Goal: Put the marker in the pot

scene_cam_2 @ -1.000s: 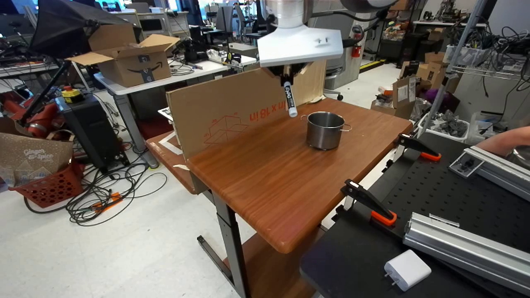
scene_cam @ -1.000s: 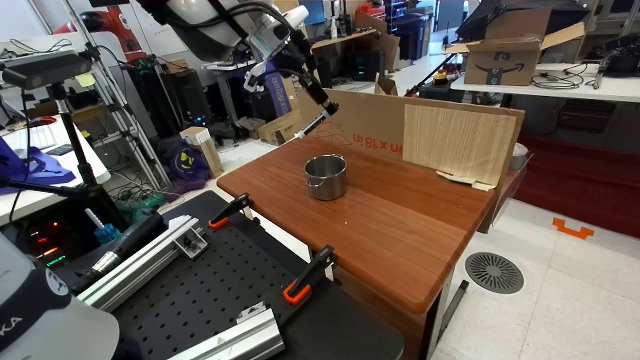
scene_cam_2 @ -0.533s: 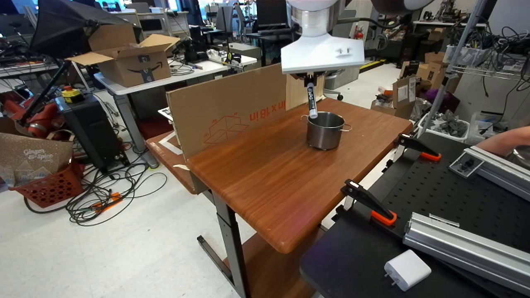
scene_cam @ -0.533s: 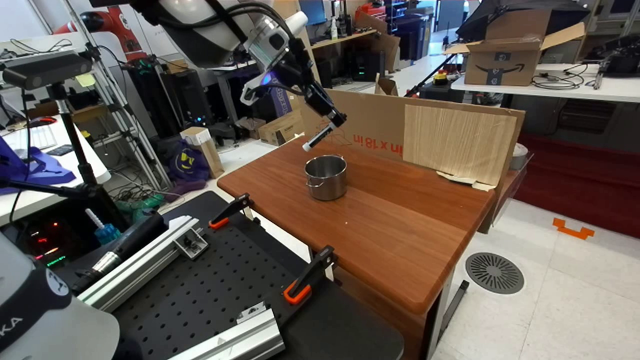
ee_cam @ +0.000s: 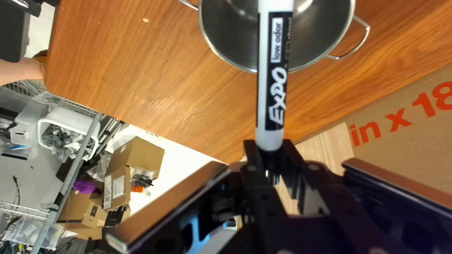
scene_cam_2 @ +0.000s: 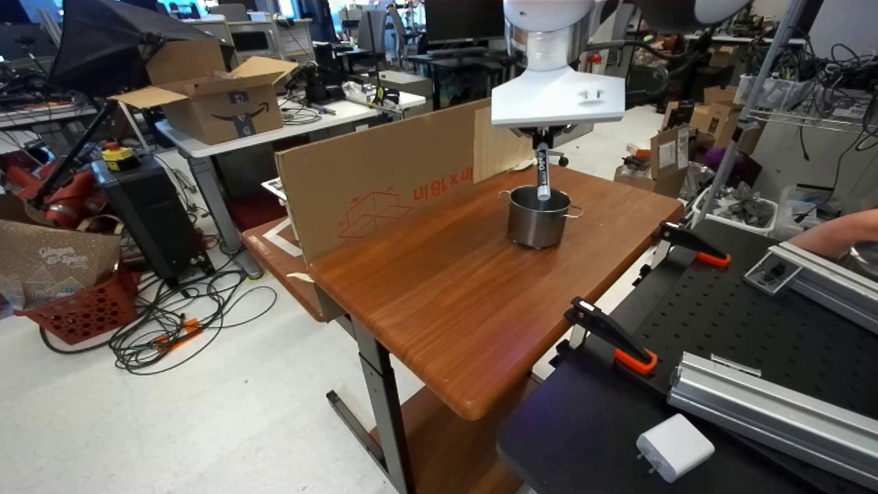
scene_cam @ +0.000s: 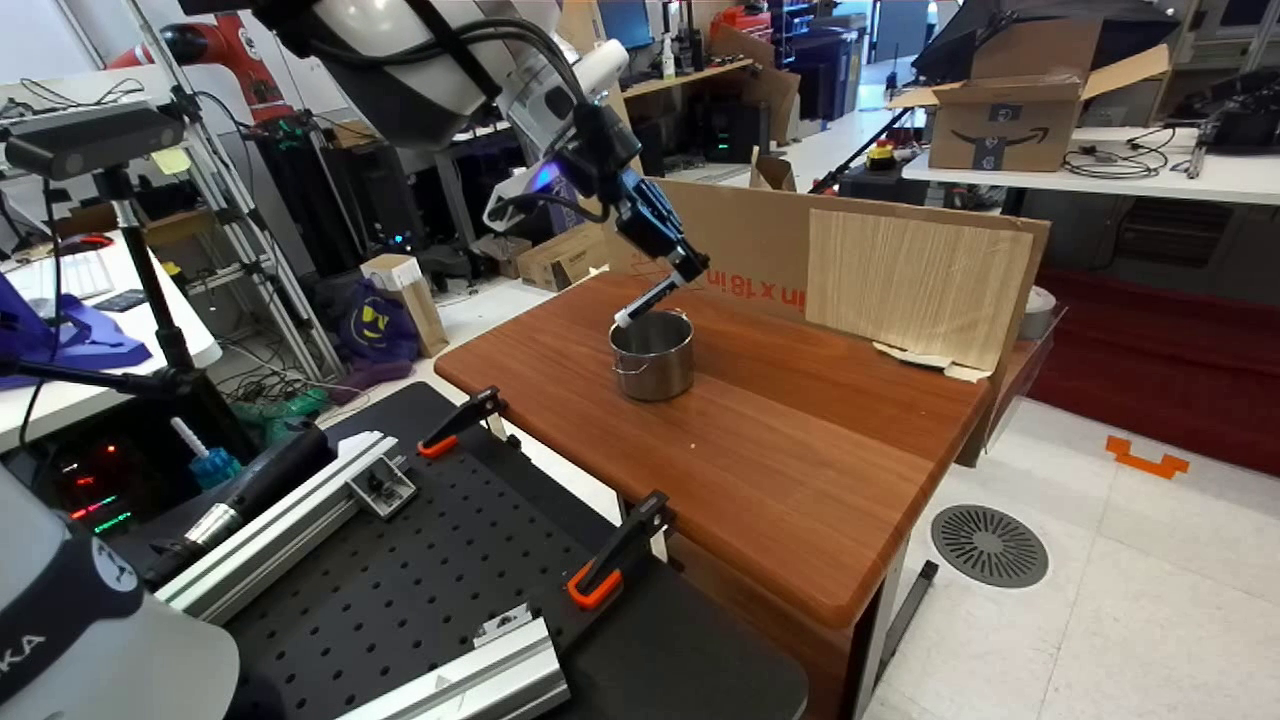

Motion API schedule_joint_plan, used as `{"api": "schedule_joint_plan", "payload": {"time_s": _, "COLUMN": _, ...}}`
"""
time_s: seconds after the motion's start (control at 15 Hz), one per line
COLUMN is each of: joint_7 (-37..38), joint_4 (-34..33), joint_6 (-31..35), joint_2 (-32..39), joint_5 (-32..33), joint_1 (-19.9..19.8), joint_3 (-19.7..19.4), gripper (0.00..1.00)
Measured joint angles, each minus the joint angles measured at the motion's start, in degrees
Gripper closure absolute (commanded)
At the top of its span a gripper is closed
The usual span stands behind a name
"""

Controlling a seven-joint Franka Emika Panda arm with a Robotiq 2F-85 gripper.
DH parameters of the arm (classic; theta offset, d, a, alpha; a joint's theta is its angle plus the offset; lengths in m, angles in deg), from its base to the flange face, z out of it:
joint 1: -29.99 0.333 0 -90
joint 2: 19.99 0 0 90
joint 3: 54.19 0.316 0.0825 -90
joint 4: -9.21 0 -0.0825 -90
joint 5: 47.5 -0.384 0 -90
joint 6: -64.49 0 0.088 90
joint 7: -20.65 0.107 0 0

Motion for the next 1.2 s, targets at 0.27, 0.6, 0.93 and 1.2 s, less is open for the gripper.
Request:
{"api": "schedule_joint_plan", "payload": {"time_s": 0.27, "joint_7": 0.9, "joint_4": 0.0, "joint_6": -1.7, "joint_2": 0.0, "joint_5": 0.0, "joint_1": -0.7, "joint_3": 0.7, "gripper": 0.95}}
{"api": "schedule_joint_plan", "payload": {"time_s": 0.6, "joint_7": 2.8, "joint_4": -0.1, "joint_6": -5.2, "joint_2": 0.1, "joint_5": 0.0, "joint_1": -0.7, "joint_3": 3.0, "gripper": 0.95}}
{"api": "schedule_joint_plan", "payload": {"time_s": 0.93, "joint_7": 4.7, "joint_4": -0.6, "joint_6": -8.1, "joint_2": 0.7, "joint_5": 0.0, "joint_1": -0.7, "joint_3": 3.8, "gripper": 0.95}}
{"api": "schedule_joint_plan", "payload": {"time_s": 1.2, "joint_7": 5.5, "joint_4": -2.1, "joint_6": -9.0, "joint_2": 1.8, "joint_5": 0.0, "joint_1": -0.8, "joint_3": 3.8, "gripper": 0.95}}
